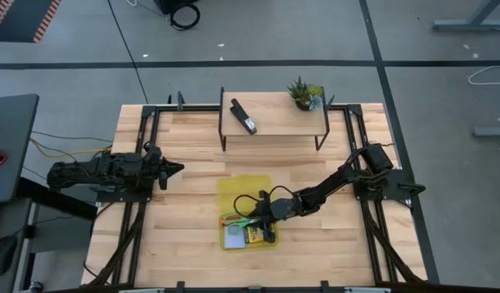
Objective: Pack school essentials
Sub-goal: Put the green scissor into the yellow supply box
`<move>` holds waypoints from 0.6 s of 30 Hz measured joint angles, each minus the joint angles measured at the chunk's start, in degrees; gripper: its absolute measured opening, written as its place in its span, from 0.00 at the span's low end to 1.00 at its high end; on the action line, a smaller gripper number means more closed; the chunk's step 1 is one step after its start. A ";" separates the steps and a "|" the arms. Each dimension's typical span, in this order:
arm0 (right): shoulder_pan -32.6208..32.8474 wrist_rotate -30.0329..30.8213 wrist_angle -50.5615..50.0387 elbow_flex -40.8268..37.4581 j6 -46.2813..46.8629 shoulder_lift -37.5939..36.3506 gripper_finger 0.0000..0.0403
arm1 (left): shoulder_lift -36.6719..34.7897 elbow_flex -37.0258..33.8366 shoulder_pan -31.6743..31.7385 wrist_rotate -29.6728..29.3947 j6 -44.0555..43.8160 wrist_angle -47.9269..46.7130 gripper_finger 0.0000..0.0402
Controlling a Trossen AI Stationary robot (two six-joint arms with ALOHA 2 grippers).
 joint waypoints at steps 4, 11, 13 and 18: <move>-0.01 0.00 0.75 0.00 -0.02 0.00 0.35 | 0.00 0.00 0.00 0.00 -0.01 -0.01 0.09; 0.00 -0.22 2.06 0.00 3.34 0.00 0.35 | 0.00 0.00 -0.01 0.00 -0.01 -0.02 0.09; 0.06 -0.24 2.08 0.06 4.54 0.00 0.35 | 0.00 0.00 0.01 0.00 0.00 -0.01 0.08; 1.34 -0.04 -3.40 2.97 4.66 0.00 0.35 | 0.00 0.00 -0.01 0.00 -0.02 0.00 0.07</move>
